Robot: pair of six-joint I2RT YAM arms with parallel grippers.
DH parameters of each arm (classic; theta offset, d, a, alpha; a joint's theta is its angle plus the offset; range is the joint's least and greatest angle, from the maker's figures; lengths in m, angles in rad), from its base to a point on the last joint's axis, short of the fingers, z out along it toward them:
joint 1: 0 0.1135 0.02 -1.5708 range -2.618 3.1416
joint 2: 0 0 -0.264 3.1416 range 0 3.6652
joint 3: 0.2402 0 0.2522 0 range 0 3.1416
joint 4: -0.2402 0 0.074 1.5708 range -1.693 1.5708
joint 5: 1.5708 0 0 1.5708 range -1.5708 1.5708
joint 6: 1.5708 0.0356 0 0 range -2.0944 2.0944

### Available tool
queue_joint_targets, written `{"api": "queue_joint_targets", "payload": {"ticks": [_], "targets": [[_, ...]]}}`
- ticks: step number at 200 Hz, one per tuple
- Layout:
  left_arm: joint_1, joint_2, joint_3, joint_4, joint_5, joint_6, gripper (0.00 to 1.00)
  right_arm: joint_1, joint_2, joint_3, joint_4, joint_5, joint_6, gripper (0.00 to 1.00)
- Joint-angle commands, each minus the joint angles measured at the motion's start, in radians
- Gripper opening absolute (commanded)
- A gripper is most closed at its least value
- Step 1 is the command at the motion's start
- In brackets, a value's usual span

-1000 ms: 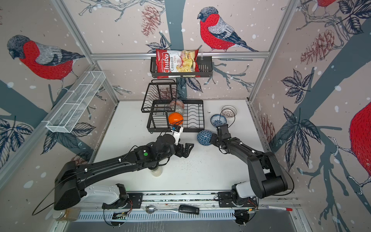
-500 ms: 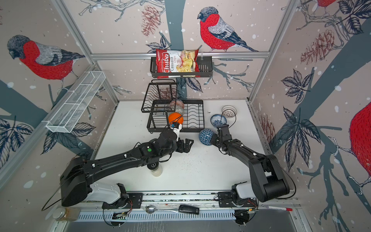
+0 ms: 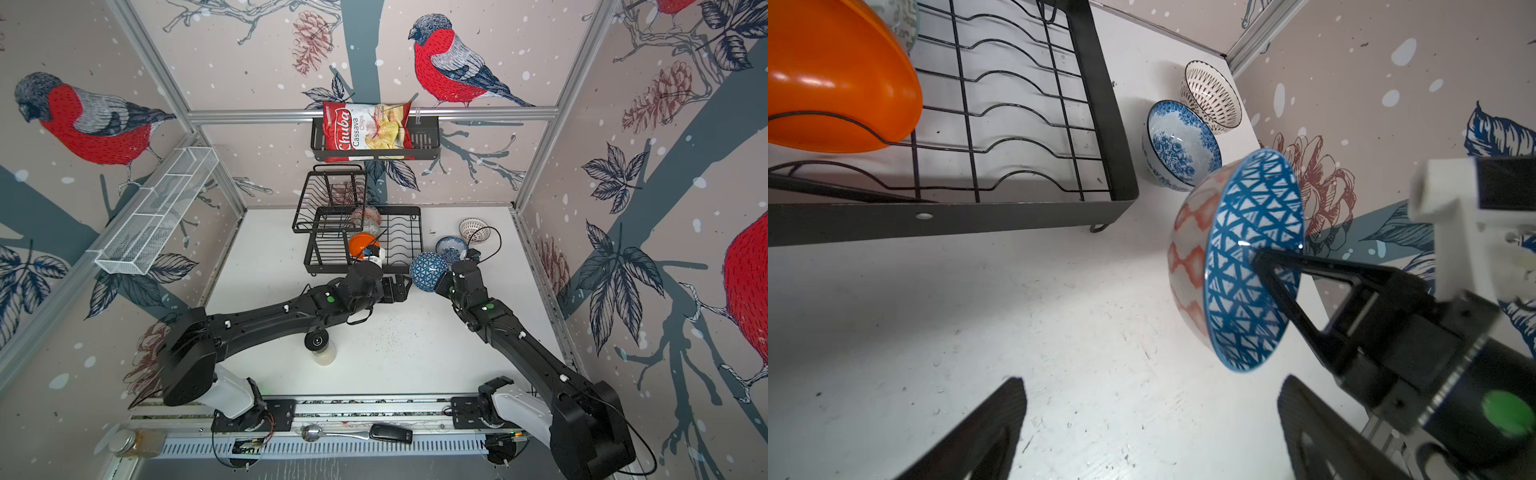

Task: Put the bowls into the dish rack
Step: 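Lift the bowl and tilt it toward the left gripper while the left gripper approaches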

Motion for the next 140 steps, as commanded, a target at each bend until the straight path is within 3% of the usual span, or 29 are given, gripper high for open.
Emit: {"api": "queue_joint_targets", "payload": {"ticks": [1, 31, 80, 104, 140], "targets": [[0.004, 0.024, 0.01, 0.108, 0.01, -0.012, 0.9, 0.044, -0.011, 0.007, 0.046, 0.049, 0.018, 0.06], [0.01, 0.051, -0.008, 0.149, -0.002, -0.035, 0.84, 0.095, -0.014, 0.001, 0.07, 0.085, 0.044, 0.05], [0.027, 0.062, -0.028, 0.205, -0.008, -0.048, 0.55, 0.181, -0.031, -0.008, 0.1, 0.175, 0.082, 0.05], [0.029, 0.075, -0.02, 0.225, 0.004, -0.028, 0.52, 0.22, -0.029, -0.013, 0.118, 0.214, 0.085, 0.05], [0.031, 0.097, -0.01, 0.235, 0.016, -0.023, 0.21, 0.252, -0.022, -0.017, 0.137, 0.245, 0.097, 0.08]]}}
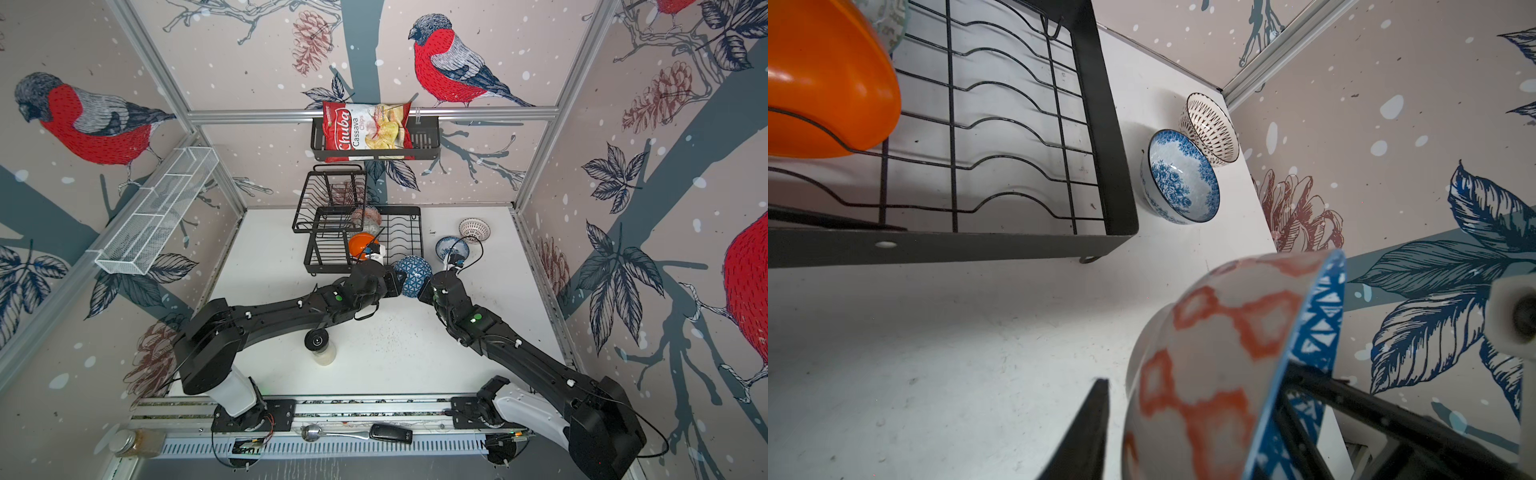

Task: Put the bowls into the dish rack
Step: 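Lift the bowl and tilt it toward the left gripper while the left gripper approaches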

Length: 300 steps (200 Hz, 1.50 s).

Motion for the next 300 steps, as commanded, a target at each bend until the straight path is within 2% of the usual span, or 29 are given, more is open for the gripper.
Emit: {"api": "queue_joint_targets", "payload": {"ticks": [1, 26, 54, 69, 121, 166, 198, 236, 278, 300], "targets": [[0.004, 0.012, 0.007, 0.056, 0.013, 0.014, 0.2, 0.013, 0.002, 0.001, 0.092, 0.051, 0.019, 0.08], [0.009, 0.021, 0.006, 0.062, 0.025, 0.011, 0.0, 0.017, 0.023, 0.01, 0.088, 0.054, 0.027, 0.1], [0.014, 0.019, 0.006, 0.057, 0.015, 0.016, 0.0, 0.019, 0.041, 0.026, 0.072, 0.053, 0.033, 0.2], [0.014, 0.012, 0.004, 0.06, -0.009, 0.027, 0.0, 0.018, 0.041, 0.046, 0.05, 0.05, 0.035, 0.29], [0.02, 0.003, 0.028, 0.097, -0.16, 0.103, 0.0, -0.006, -0.013, 0.115, -0.026, 0.015, 0.066, 0.54], [0.019, 0.047, 0.019, 0.309, -0.244, 0.188, 0.0, -0.046, -0.082, 0.152, -0.005, -0.062, 0.154, 0.73], [0.014, 0.091, -0.002, 0.5, -0.267, 0.282, 0.0, -0.046, -0.089, 0.195, 0.038, -0.129, 0.196, 1.0], [0.002, 0.145, -0.002, 0.626, -0.339, 0.374, 0.0, -0.048, -0.07, 0.204, 0.086, -0.141, 0.296, 1.0], [-0.052, 0.183, -0.05, 0.83, -0.443, 0.559, 0.0, -0.057, -0.088, 0.11, 0.27, -0.141, 0.455, 0.99], [-0.063, 0.192, -0.06, 0.873, -0.456, 0.596, 0.0, -0.079, -0.06, 0.117, 0.308, -0.181, 0.489, 0.99]]}}
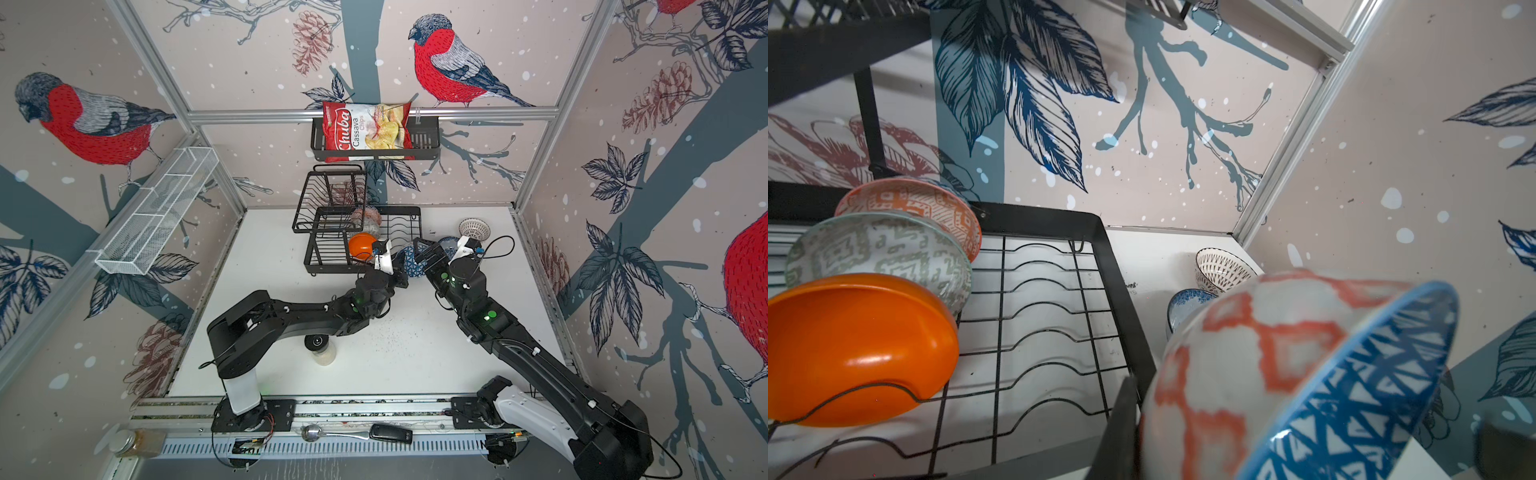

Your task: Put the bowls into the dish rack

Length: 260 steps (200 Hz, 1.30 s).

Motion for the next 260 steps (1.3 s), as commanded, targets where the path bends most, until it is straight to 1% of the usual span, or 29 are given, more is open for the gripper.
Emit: {"api": "queue_joint_targets", "payload": {"ticks": [1, 22, 51, 64, 91, 102, 135, 155, 162, 174, 192, 210, 232, 238, 260], "targets": [[-0.007, 0.005, -0.004, 0.201, -0.057, 0.095, 0.0, -0.018, 0.022, 0.004, 0.131, -0.044, 0.084, 0.99], [-0.016, 0.015, -0.009, 0.248, -0.084, 0.135, 0.0, -0.047, 0.044, 0.004, 0.17, -0.083, 0.125, 1.0], [-0.031, 0.036, -0.033, 0.342, -0.117, 0.223, 0.0, -0.104, 0.069, -0.054, 0.292, -0.15, 0.249, 1.0], [-0.039, 0.054, -0.03, 0.373, -0.127, 0.25, 0.0, -0.118, 0.09, -0.063, 0.331, -0.171, 0.28, 0.97], [-0.053, 0.09, -0.021, 0.424, -0.135, 0.308, 0.0, -0.128, 0.129, -0.047, 0.339, -0.188, 0.315, 0.9], [-0.058, 0.099, -0.02, 0.448, -0.134, 0.332, 0.0, -0.133, 0.144, -0.048, 0.355, -0.198, 0.337, 0.85], [-0.063, 0.112, -0.021, 0.489, -0.129, 0.388, 0.0, -0.146, 0.186, -0.064, 0.419, -0.241, 0.401, 0.63], [-0.063, 0.115, -0.026, 0.513, -0.119, 0.414, 0.0, -0.15, 0.205, -0.067, 0.442, -0.265, 0.42, 0.53], [-0.063, 0.115, -0.03, 0.524, -0.117, 0.422, 0.0, -0.15, 0.209, -0.069, 0.444, -0.272, 0.424, 0.46], [-0.063, 0.117, -0.038, 0.544, -0.117, 0.431, 0.0, -0.149, 0.209, -0.077, 0.438, -0.271, 0.436, 0.32], [-0.062, 0.121, -0.034, 0.549, -0.111, 0.452, 0.0, -0.15, 0.205, -0.086, 0.437, -0.265, 0.44, 0.19], [-0.063, 0.122, -0.021, 0.52, -0.106, 0.46, 0.0, -0.152, 0.194, -0.084, 0.419, -0.265, 0.433, 0.14], [-0.061, 0.108, -0.021, 0.478, -0.1, 0.436, 0.0, -0.156, 0.189, -0.083, 0.396, -0.264, 0.421, 0.1], [-0.061, 0.108, 0.013, 0.465, -0.096, 0.434, 0.0, -0.158, 0.188, -0.082, 0.392, -0.264, 0.416, 0.09], [-0.053, 0.106, 0.048, 0.392, -0.081, 0.407, 0.11, -0.175, 0.187, -0.088, 0.401, -0.271, 0.403, 0.07]]}}
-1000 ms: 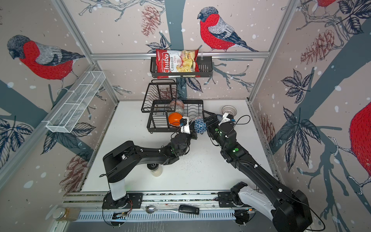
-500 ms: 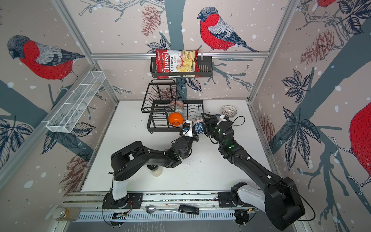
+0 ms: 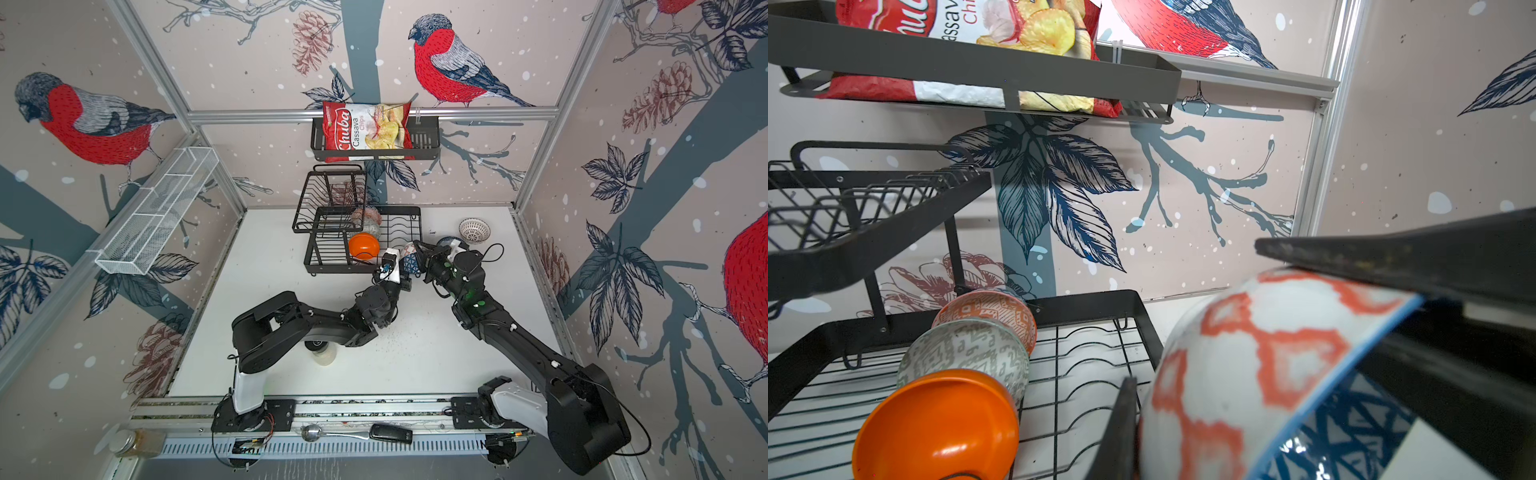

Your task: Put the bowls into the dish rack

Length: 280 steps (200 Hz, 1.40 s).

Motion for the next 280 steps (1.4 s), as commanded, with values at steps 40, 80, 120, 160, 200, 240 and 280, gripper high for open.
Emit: {"api": "queue_joint_targets", "payload": {"ticks": [40, 80, 120, 160, 200, 240, 280], "targets": [[0.036, -0.034, 0.077, -0.133, 0.129, -0.114, 0.34, -0.06, 0.008, -0.054, 0.124, 0.037, -0.099, 0.05], [0.062, -0.078, 0.1, -0.299, 0.181, -0.191, 0.54, -0.123, 0.045, -0.06, 0.226, -0.004, -0.143, 0.03], [0.086, -0.146, 0.048, -0.366, 0.261, -0.245, 0.66, -0.169, 0.084, -0.05, 0.27, -0.03, -0.192, 0.03], [0.12, -0.218, 0.051, -0.536, 0.404, -0.305, 0.72, -0.201, 0.11, -0.052, 0.331, -0.055, -0.243, 0.02], [0.149, -0.266, 0.15, -0.809, 0.541, -0.299, 0.88, -0.211, 0.117, -0.031, 0.366, -0.065, -0.33, 0.01], [0.207, -0.314, 0.231, -0.991, 0.644, -0.341, 0.98, -0.208, 0.184, -0.053, 0.508, -0.063, -0.366, 0.0], [0.279, -0.315, 0.432, -1.306, 0.748, -0.322, 0.98, -0.182, 0.24, -0.022, 0.58, -0.125, -0.486, 0.0]]}}
